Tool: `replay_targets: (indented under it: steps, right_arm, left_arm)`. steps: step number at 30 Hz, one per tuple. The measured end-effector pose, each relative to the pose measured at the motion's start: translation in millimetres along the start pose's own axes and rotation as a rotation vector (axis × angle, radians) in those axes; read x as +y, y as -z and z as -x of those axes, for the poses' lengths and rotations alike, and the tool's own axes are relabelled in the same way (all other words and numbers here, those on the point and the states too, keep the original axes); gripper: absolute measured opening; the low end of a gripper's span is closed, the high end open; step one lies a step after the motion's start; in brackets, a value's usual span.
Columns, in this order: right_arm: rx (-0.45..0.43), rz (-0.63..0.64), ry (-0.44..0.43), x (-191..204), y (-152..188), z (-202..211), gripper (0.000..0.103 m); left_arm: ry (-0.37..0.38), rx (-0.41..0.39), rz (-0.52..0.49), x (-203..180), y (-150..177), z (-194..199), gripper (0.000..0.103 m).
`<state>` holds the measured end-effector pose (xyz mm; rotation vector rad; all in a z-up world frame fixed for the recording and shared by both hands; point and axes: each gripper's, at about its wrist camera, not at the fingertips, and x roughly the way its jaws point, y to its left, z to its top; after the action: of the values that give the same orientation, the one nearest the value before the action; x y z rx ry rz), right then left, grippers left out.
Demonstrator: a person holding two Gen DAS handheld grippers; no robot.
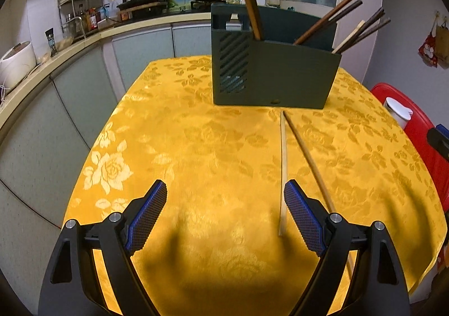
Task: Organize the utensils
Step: 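Move both open grippers back down toward the last chopsticks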
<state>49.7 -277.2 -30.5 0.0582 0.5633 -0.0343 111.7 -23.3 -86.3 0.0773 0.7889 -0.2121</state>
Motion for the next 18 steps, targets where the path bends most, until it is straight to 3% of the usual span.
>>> replay_targets:
  steps: [9, 18]
  right_arm:
    - [0.044, -0.029, 0.016, -14.0, 14.7, -12.6, 0.055]
    - [0.079, -0.044, 0.012, -19.0, 22.6, -21.3, 0.055]
  left_arm:
    - [0.011, 0.057, 0.000, 2.5, 26.5, -6.7, 0.083]
    - [0.011, 0.075, -0.080, -12.1, 44.9, -9.7, 0.082]
